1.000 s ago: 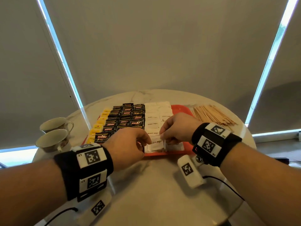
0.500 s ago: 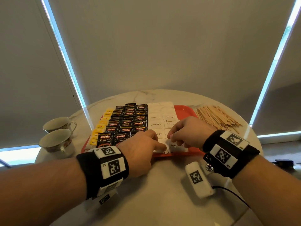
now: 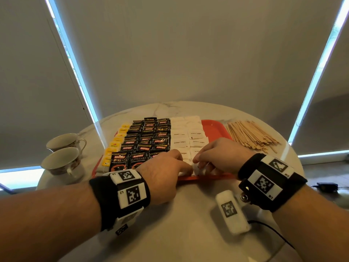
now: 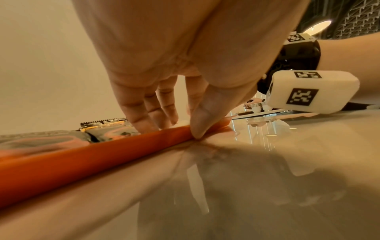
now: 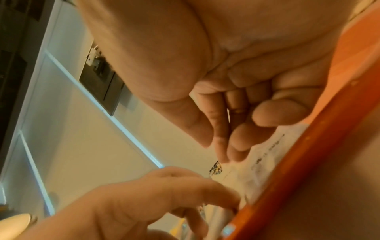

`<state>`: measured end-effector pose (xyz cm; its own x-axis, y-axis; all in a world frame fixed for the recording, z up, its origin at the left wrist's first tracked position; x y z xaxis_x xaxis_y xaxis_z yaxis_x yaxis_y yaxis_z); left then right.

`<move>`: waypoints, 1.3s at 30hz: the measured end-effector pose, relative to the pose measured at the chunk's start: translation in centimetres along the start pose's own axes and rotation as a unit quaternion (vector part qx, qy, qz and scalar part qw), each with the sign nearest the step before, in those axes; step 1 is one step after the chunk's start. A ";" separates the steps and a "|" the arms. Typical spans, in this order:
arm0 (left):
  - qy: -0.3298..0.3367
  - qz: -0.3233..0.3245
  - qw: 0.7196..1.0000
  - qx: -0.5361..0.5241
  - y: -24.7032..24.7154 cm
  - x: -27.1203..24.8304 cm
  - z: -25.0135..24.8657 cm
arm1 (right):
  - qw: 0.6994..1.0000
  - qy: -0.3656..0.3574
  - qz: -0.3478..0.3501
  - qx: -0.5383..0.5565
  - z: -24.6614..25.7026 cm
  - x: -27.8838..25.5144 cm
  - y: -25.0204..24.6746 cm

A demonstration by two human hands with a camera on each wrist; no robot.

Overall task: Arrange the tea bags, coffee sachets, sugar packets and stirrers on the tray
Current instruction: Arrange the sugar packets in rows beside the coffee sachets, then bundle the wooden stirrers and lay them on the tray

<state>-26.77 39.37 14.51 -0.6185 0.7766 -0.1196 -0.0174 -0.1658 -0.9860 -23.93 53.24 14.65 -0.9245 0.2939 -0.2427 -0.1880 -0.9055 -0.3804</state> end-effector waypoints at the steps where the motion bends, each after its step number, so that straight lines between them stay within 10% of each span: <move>1: 0.003 -0.003 1.000 -0.001 -0.1 0.1 0.0 | 0.999 -0.010 -0.019 0.028 0.0 0.2 -0.4; 9: 0.009 -0.017 1.000 -0.017 -0.3 0.4 0.0 | 0.928 0.008 -0.157 0.338 -1.8 0.4 -2.1; 26: -0.096 -0.028 0.991 -0.090 -1.4 0.1 2.2 | 0.905 0.053 -0.121 0.405 -0.5 2.3 -1.9; 36: -0.137 0.040 0.987 -0.077 -0.5 1.3 4.6 | 0.947 -0.029 -0.309 0.080 2.8 5.5 -12.4; 39: -0.164 0.048 0.983 -0.060 -0.9 2.6 5.8 | 0.965 0.035 -0.257 -0.028 3.1 7.3 -14.0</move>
<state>-32.89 38.00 15.73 -0.8338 0.5191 -0.1879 0.1338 -0.1402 -0.9810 -29.05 67.09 20.96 -0.6892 0.7214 -0.0681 -0.5952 -0.6172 -0.5146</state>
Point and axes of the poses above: each hand's wrist, its own x-axis towards the middle knuckle, its own y-axis out of the palm, z = x × y, the point moved 9 cm from there along x, towards the middle knuckle, and after that the axes turned 12 degrees about x, right-handed, at the moved point
